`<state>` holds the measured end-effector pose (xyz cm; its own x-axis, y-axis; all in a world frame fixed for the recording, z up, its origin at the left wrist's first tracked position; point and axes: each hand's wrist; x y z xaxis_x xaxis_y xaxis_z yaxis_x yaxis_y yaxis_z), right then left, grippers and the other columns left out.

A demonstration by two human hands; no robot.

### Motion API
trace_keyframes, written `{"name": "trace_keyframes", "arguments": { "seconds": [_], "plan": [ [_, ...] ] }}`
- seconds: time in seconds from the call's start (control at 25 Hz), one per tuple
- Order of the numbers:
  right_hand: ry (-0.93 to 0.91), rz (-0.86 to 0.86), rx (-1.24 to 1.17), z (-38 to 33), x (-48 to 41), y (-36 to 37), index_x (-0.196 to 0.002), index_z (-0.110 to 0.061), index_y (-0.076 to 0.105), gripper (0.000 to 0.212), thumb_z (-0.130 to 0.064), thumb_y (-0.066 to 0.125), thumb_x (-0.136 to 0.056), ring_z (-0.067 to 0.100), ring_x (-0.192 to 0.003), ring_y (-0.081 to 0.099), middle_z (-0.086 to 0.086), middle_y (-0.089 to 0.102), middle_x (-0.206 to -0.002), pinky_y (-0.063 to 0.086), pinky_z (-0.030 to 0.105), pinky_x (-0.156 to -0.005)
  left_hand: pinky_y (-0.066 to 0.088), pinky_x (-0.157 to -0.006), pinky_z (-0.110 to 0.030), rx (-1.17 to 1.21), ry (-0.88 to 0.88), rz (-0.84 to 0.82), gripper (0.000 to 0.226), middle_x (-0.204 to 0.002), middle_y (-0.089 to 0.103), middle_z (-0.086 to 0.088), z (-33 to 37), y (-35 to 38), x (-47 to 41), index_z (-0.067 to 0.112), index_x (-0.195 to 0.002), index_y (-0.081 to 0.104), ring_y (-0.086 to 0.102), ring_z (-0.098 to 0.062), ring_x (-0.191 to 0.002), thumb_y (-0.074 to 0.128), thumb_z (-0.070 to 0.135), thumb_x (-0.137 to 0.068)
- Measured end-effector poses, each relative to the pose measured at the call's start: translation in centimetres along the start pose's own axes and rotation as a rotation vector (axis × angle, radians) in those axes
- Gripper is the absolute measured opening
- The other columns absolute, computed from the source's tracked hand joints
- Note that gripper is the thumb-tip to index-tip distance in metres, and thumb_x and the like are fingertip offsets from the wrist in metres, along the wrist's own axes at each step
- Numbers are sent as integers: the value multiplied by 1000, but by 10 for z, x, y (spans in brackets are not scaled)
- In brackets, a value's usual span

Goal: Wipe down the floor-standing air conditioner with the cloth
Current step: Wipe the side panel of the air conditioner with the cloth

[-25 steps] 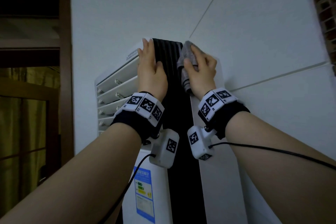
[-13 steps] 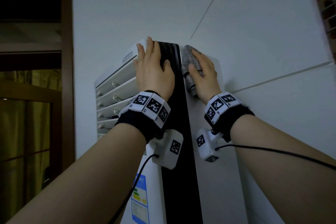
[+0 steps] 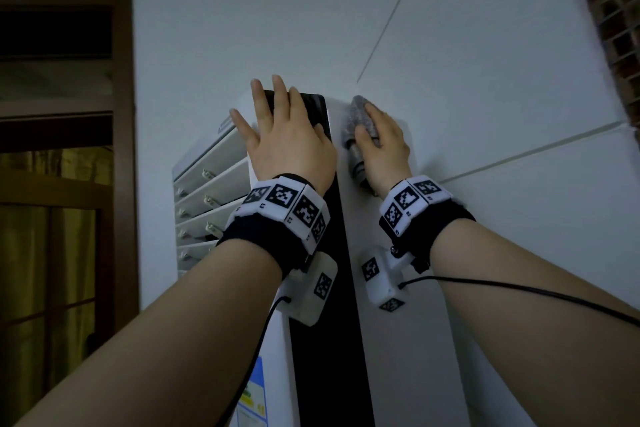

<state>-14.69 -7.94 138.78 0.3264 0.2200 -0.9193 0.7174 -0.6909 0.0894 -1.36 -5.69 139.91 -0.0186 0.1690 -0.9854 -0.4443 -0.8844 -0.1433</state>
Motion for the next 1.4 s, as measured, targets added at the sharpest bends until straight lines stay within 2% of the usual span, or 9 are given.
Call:
{"name": "trace_keyframes", "arguments": {
  "seconds": [0.16,0.32,0.4,0.64,0.76,0.84,1.08,1.24,1.4],
  "plan": [
    [-181,-43,-99,5,3,-5,-132,-12,50,39,-13,55,-93,8,-123,38,6,46,-138,24,24,-112,-20,-109,-52,28,-1,-42,56,-160,4,-3,13,-1,-7,12,-150,19,-12,-25,-146,33,27,-97],
    [-90,-41,-58,12,-7,-10,-136,-13,46,42,-16,52,-95,17,-131,38,5,43,-141,25,33,-114,-19,-111,-51,44,3,-30,56,-160,7,-2,24,6,-11,13,-150,19,-10,-24,-146,32,27,-98],
    [-110,-50,-58,13,-7,-11,-135,-14,47,41,-16,53,-95,14,-129,38,5,44,-141,26,31,-114,-18,-112,-49,22,11,12,55,-160,10,-1,24,11,-10,14,-150,20,-9,-23,-147,32,27,-98],
    [-175,-68,-102,20,-2,-12,-132,-12,50,39,-14,55,-94,3,-120,36,6,44,-139,21,2,-102,-17,-113,-45,-49,73,62,54,-160,11,-1,21,22,-13,13,-150,20,-6,-22,-147,29,27,-99],
    [-23,-16,-50,21,-9,-8,-139,-19,44,43,-23,51,-96,18,-135,32,4,36,-147,22,31,-115,-15,-114,-46,-71,76,50,53,-160,11,0,21,22,-13,14,-150,21,-5,-22,-147,29,26,-99],
    [-61,-51,-52,23,-8,-8,-138,-21,45,43,-23,52,-95,22,-137,29,3,35,-147,21,39,-115,-15,-114,-46,-54,59,41,52,-159,12,1,23,22,-13,14,-150,22,-4,-20,-147,29,26,-99],
    [-57,-78,-81,34,-9,-14,-137,-19,46,44,-22,54,-94,20,-139,27,5,33,-149,18,38,-117,-16,-113,-47,66,5,19,46,-156,25,3,27,16,-22,14,-143,37,1,-17,-147,31,24,-99],
    [-113,-86,-84,34,-11,-14,-136,-15,47,43,-22,53,-95,20,-136,32,6,38,-146,24,39,-115,-18,-112,-49,134,-62,41,36,-149,39,4,33,16,-29,10,-122,56,5,-19,-147,31,22,-98],
    [-170,-150,-123,38,-10,-14,-134,-21,49,39,-22,53,-95,19,-138,30,8,34,-148,22,39,-117,-19,-111,-50,39,-20,118,43,-148,41,5,34,24,-25,15,-133,51,4,-21,-147,30,22,-96]
  ]
}}
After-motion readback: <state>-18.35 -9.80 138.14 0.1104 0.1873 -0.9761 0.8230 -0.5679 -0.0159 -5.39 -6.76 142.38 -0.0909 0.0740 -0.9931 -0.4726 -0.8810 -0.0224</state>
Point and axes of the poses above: each hand's wrist, its own x-axis away from the middle knuckle, its own y-axis out of the palm, z = x × y
